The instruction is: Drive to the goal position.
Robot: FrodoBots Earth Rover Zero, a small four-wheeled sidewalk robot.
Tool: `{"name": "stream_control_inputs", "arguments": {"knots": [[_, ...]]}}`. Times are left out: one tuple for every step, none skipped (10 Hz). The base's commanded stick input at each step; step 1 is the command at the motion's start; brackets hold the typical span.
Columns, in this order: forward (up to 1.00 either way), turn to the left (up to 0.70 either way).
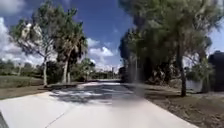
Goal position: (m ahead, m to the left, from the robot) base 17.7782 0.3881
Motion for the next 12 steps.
{"name": "stream_control_inputs", "arguments": {"knots": [[0.7,0.0],[0.7,0.0],[0.7,0.0],[0.7,0.0],[0.7,0.0],[0.7,0.0],[0.7,0.0],[0.7,0.0],[0.7,0.0],[0.7,0.0],[0.7,0.0],[0.7,0.0]]}}
